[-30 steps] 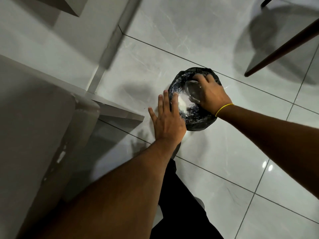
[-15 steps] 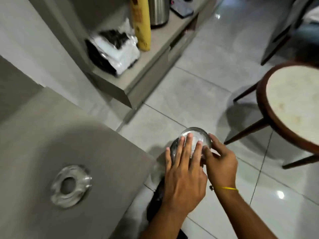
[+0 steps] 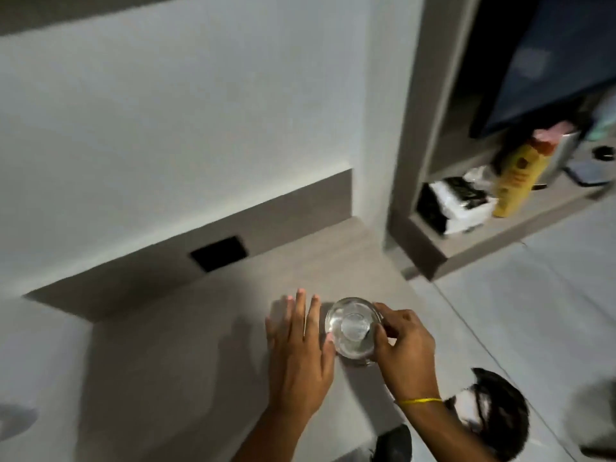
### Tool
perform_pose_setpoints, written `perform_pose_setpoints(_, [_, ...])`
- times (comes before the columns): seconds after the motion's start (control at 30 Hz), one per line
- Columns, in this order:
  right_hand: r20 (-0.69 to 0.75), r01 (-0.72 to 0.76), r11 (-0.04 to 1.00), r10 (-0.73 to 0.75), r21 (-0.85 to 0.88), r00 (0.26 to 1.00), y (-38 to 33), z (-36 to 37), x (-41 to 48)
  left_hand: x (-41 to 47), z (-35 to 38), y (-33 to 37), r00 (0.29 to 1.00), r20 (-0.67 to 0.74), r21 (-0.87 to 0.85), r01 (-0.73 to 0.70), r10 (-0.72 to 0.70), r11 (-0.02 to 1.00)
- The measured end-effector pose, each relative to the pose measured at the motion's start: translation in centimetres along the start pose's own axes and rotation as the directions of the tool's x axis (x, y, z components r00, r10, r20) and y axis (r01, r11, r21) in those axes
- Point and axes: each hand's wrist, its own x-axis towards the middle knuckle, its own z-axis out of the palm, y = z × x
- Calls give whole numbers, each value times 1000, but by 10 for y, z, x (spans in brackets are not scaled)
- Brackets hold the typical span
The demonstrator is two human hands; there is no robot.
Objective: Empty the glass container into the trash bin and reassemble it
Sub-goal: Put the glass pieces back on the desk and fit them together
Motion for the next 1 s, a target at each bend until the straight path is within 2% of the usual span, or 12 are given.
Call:
perform_pose_setpoints(0.13, [159,135,988,-122,-76,980,-6,75,-24,-54,5,-70,986,54,98,154,-160,983])
perform_pose_setpoints(0.2, [245,162,983,-137,-81,960,0,101,-37,-81,13,-93,964,82,127,241,-253,962])
perform_pose_setpoints(0.3, [309,191,970,-138,-149,941,15,128,-52,-118,26,-112,940,137,196,285,-314,938])
perform_pose_setpoints(0.43, [370,193,948,-90,-254,925,22,139,-63,-152,37,-115,908,194,210,332,-372,920])
perform_pose_setpoints(0.57, [421,214,936,-81,-281,903,21,140,-58,-153,38,-110,887,204,194,378,-414,905])
perform_pose_setpoints(0.7, [410,297,909,-161,-293,898,6,118,-35,-153,37,-109,882,195,199,393,-429,898])
perform_pose_setpoints(0.77, [437,378,844,-196,-381,878,3,103,-10,-154,37,-111,884,189,203,390,-427,898])
perform_pose_setpoints(0.83, [495,411,710,-101,-572,863,5,89,15,-153,38,-111,884,186,211,391,-430,896])
perform_pose_setpoints(0.87, [512,380,653,14,-655,859,5,84,23,-153,38,-111,881,187,218,394,-434,893])
perform_pose_setpoints(0.93, [554,333,625,194,-706,809,6,79,32,-152,37,-111,882,188,230,388,-432,893])
perform_pose_setpoints(1.0, [652,412,618,222,-669,725,11,77,34,-153,37,-110,881,192,233,388,-433,892])
